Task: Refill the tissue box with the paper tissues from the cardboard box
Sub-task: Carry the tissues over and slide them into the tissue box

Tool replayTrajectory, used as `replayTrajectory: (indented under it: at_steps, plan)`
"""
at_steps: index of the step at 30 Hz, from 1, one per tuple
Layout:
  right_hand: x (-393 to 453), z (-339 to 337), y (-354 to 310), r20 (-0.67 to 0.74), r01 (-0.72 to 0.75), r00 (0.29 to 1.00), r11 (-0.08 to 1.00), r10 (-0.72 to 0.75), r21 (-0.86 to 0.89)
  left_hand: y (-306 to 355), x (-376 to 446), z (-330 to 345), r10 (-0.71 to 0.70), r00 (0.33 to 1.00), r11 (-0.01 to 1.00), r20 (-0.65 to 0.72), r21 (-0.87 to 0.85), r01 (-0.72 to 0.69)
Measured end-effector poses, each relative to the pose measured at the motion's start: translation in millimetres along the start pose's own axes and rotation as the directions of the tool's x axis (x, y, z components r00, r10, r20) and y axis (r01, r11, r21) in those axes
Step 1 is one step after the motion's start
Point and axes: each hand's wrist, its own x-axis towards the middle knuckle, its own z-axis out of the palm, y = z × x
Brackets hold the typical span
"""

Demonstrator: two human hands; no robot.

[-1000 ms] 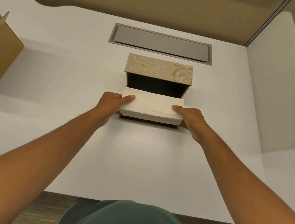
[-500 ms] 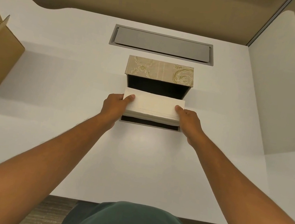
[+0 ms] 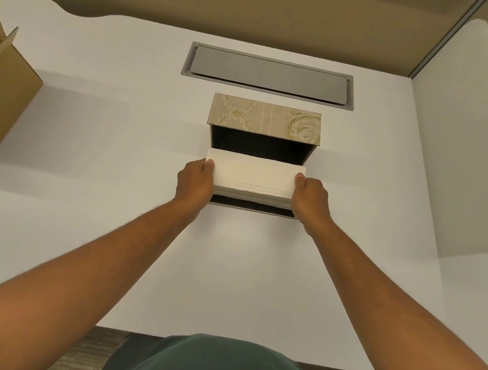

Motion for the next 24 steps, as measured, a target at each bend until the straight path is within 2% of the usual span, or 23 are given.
replayTrajectory:
  at_steps: [9, 16, 17, 18, 19, 20, 21, 22, 23, 24]
  plan:
    - [0.2, 2.8, 1.2, -0.014, -0.004, 1.0, 1.0, 0.004, -0.003, 0.2, 4.2, -3.5, 0.001, 0.999, 0.997, 0.045, 0.076, -0.004]
    - [-0.1, -0.3, 6.2, 0.008, 0.017, 1.0, 0.999, -0.017, 0.044, -4.0, 0.2, -10.4, -0.019, 0.999, 1.0, 0.047, 0.011, 0.019]
    - [-0.3, -1.4, 7.3, 0.016, 0.02, 1.0, 0.998, -0.021, 0.055, -6.8, -4.2, -10.1, 0.025, 1.0, 0.999, 0.008, 0.03, -0.026]
    - [-0.7, -2.6, 8.1, 0.025, 0.023, 0.999, 0.998, -0.025, 0.065, -9.6, -11.0, -10.2, 0.13, 0.99, 0.988, -0.051, 0.088, -0.125]
    - [-1.0, -4.0, 9.7, 0.034, 0.031, 0.999, 0.997, -0.034, 0.072, -11.7, -18.7, -10.0, 0.301, 0.948, 0.943, -0.1, 0.181, -0.28]
    - [-1.6, -5.4, 11.4, 0.039, 0.043, 0.998, 0.996, -0.046, 0.076, -12.7, -25.8, -9.1, 0.501, 0.86, 0.84, -0.091, 0.29, -0.459]
    - [-2.5, -7.0, 13.1, 0.036, 0.054, 0.998, 0.995, -0.057, 0.081, -13.5, -30.5, -6.3, 0.675, 0.737, 0.683, -0.018, 0.391, -0.617]
    - [-4.1, -8.3, 14.1, 0.025, 0.064, 0.997, 0.994, -0.066, 0.089, -14.6, -32.5, -1.5, 0.786, 0.611, 0.509, 0.089, 0.468, -0.722]
    - [-5.5, -9.4, 14.7, -0.007, 0.076, 0.997, 0.993, -0.076, 0.088, -14.4, -33.9, 3.8, 0.828, 0.523, 0.367, 0.202, 0.51, -0.778]
    - [-6.6, -10.4, 14.6, -0.069, 0.097, 0.993, 0.993, -0.092, 0.072, -12.7, -35.8, 9.0, 0.82, 0.488, 0.284, 0.3, 0.527, -0.801]
